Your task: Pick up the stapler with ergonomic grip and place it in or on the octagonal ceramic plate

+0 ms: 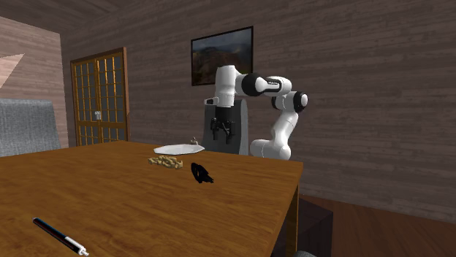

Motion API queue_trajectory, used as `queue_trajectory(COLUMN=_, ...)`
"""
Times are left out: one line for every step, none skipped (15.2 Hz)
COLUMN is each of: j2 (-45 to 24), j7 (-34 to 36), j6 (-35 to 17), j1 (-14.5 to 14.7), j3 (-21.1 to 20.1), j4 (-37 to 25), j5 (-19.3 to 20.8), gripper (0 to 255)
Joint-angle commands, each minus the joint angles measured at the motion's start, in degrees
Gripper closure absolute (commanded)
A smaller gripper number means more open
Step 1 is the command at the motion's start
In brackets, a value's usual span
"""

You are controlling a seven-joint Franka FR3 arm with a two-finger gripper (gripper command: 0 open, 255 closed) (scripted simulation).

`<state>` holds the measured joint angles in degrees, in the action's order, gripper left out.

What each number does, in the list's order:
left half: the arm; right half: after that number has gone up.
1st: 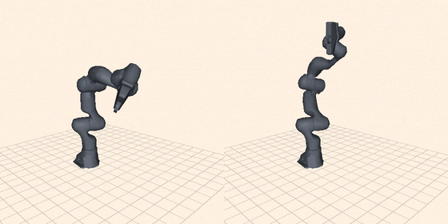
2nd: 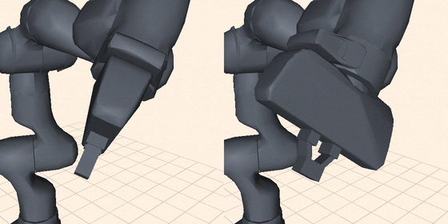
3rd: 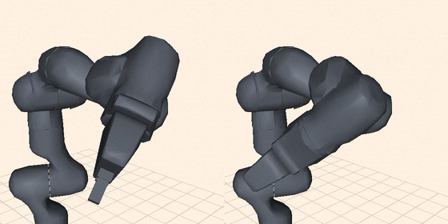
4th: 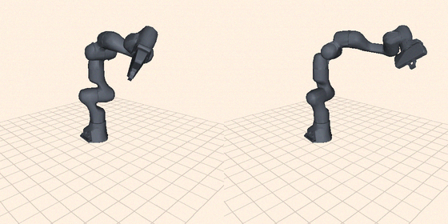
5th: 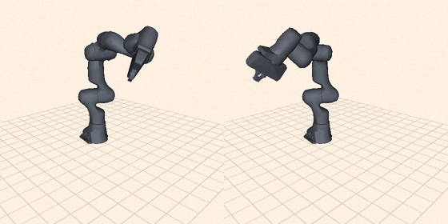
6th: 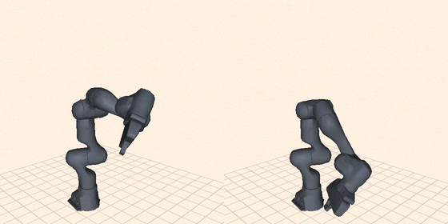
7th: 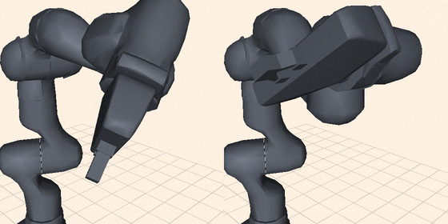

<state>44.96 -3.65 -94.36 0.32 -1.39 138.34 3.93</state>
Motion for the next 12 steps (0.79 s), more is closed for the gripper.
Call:
queue_trajectory(j2=0.0, j7=0.0, j6=0.0, j1=0.0, j3=0.0, j4=0.0, j5=0.0, gripper=0)
queue_trajectory(j2=-2.4, j7=-2.0, j6=-1.0, j1=0.8, j3=0.4, j4=-1.4, j5=0.1, gripper=0)
queue_trajectory(j2=-4.7, j7=-3.9, j6=-1.9, j1=1.5, j3=0.7, j4=-2.8, j5=0.2, gripper=0)
queue_trajectory(j2=-7.0, j7=-5.9, j6=-2.7, j1=2.3, j3=1.0, j4=-4.3, j5=0.3, gripper=0)
queue_trajectory(j2=-9.2, j7=-7.8, j6=-3.5, j1=3.1, j3=1.2, j4=-5.9, j5=0.3, gripper=0)
queue_trajectory(j2=-11.5, j7=-9.8, j6=-4.1, j1=3.8, j3=1.4, j4=-7.5, j5=0.3, gripper=0)
queue_trajectory(j2=-13.6, j7=-11.7, j6=-4.7, j1=4.6, j3=1.6, j4=-9.1, j5=0.2, gripper=0)
queue_trajectory(j2=-15.8, j7=-13.7, j6=-5.2, j1=5.3, j3=1.7, j4=-10.8, j5=0.1, gripper=0)
queue_trajectory(j2=-17.9, j7=-15.6, j6=-5.7, j1=6.1, j3=1.8, j4=-12.5, j5=0.0, gripper=0)
queue_trajectory(j2=-20.0, j7=-17.5, j6=-6.0, j1=6.8, j3=1.9, j4=-14.2, j5=-0.2, gripper=0)
queue_trajectory(j2=-22.0, j7=-19.4, j6=-6.3, j1=7.5, j3=1.9, j4=-16.0, j5=-0.3, gripper=0)
queue_trajectory(j2=-24.0, j7=-21.3, j6=-6.5, j1=8.1, j3=1.9, j4=-17.8, j5=-0.5, gripper=0)
